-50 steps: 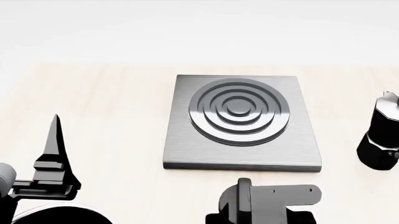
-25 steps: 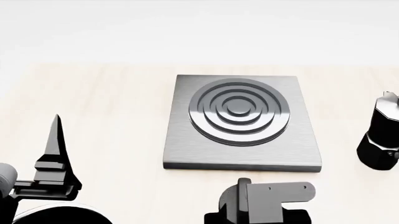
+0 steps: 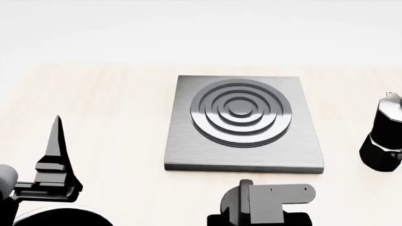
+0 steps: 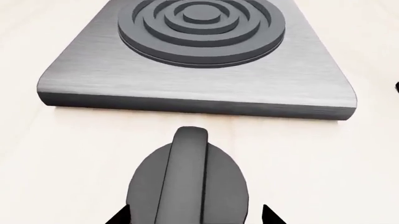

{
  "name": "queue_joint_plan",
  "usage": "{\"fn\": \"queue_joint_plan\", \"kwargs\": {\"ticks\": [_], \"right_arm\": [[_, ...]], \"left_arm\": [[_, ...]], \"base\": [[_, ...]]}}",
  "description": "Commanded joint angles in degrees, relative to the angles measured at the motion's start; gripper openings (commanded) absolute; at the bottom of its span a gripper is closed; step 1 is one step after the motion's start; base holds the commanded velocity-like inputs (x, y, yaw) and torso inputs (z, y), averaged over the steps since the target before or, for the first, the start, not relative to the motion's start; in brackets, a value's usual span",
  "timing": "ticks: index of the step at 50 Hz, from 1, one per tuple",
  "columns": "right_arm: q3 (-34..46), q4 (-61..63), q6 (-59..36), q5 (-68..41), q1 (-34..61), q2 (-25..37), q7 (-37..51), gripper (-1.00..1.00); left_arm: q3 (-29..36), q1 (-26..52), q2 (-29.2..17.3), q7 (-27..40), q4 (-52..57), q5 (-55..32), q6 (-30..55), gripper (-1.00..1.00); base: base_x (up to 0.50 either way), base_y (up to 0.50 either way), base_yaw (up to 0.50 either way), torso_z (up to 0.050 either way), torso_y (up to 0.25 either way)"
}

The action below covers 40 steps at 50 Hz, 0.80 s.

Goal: Turn on the stove.

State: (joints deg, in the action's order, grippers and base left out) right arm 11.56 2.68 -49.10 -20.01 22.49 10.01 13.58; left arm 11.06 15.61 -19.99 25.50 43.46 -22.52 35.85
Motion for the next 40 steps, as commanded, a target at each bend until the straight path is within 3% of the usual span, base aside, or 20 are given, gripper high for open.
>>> {"fn": "queue_joint_plan", "kwargs": {"ticks": [1, 40], "right_arm": [[0.11, -2.41, 1.11, -0.01, 0.44, -0.15, 0.17, 1.0], [-0.52, -4.44, 2.57, -0.11, -0.43, 0.81, 2.7, 1.0]], "left_arm": [[0.17, 0.08, -0.14, 0.2, -0.15, -0.1, -0.17, 1.0], [0.51, 0.2, -0.72, 0.94, -0.03, -0.73, -0.33, 1.0]], "base": [[0.0, 0.0, 0.0, 0.0, 0.0], [0.0, 0.0, 0.0, 0.0, 0.0]]}}
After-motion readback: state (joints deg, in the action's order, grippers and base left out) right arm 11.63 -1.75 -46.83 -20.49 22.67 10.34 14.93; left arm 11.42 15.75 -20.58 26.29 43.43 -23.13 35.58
